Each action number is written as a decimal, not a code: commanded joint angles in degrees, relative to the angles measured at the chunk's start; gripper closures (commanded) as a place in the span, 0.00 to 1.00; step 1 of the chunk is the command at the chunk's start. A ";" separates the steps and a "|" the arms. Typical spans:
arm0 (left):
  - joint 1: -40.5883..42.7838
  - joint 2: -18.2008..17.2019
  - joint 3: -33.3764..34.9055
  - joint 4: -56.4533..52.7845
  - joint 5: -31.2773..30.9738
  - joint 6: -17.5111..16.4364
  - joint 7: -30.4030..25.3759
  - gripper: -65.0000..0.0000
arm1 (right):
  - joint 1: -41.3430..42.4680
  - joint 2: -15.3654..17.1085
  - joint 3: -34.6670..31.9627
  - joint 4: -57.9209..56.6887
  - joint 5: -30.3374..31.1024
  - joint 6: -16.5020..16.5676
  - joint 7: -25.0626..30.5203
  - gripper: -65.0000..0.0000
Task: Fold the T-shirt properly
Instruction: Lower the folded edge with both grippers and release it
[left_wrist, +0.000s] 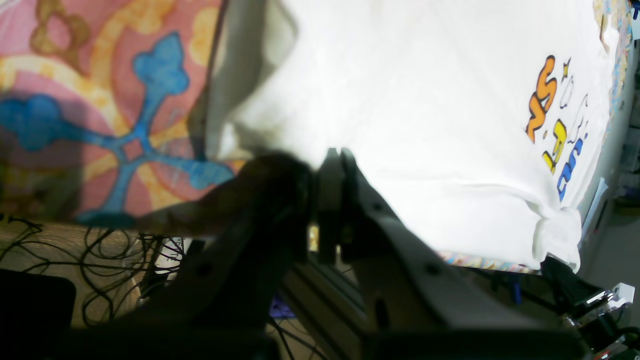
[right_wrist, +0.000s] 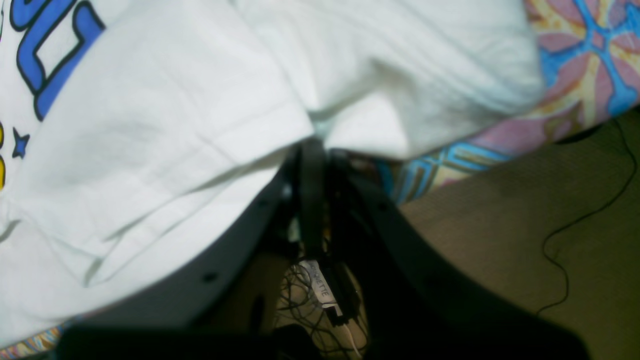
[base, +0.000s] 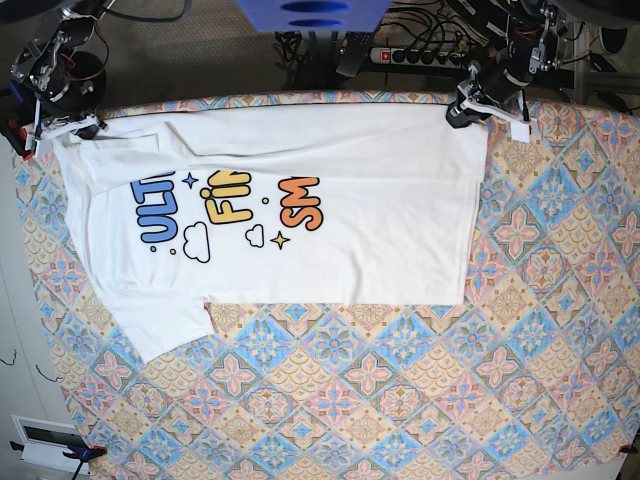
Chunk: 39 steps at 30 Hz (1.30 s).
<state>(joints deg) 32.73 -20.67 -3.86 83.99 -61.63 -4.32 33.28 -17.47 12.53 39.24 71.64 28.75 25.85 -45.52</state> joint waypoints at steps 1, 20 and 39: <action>1.51 -0.57 0.03 -0.69 3.74 4.62 2.72 1.00 | -0.15 0.78 0.10 0.67 0.04 -0.04 -0.15 0.99; 2.30 -0.74 0.03 -0.60 3.74 4.71 2.99 0.52 | -3.32 0.78 4.49 1.73 -0.05 -0.04 -0.24 0.61; 7.14 -2.41 -11.83 13.47 4.09 4.71 3.07 0.50 | -6.66 0.78 4.58 20.19 -0.23 -0.04 -0.24 0.61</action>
<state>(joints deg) 39.62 -22.57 -15.40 96.36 -56.99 1.21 36.69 -24.12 12.25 43.31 90.80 27.77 25.58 -46.81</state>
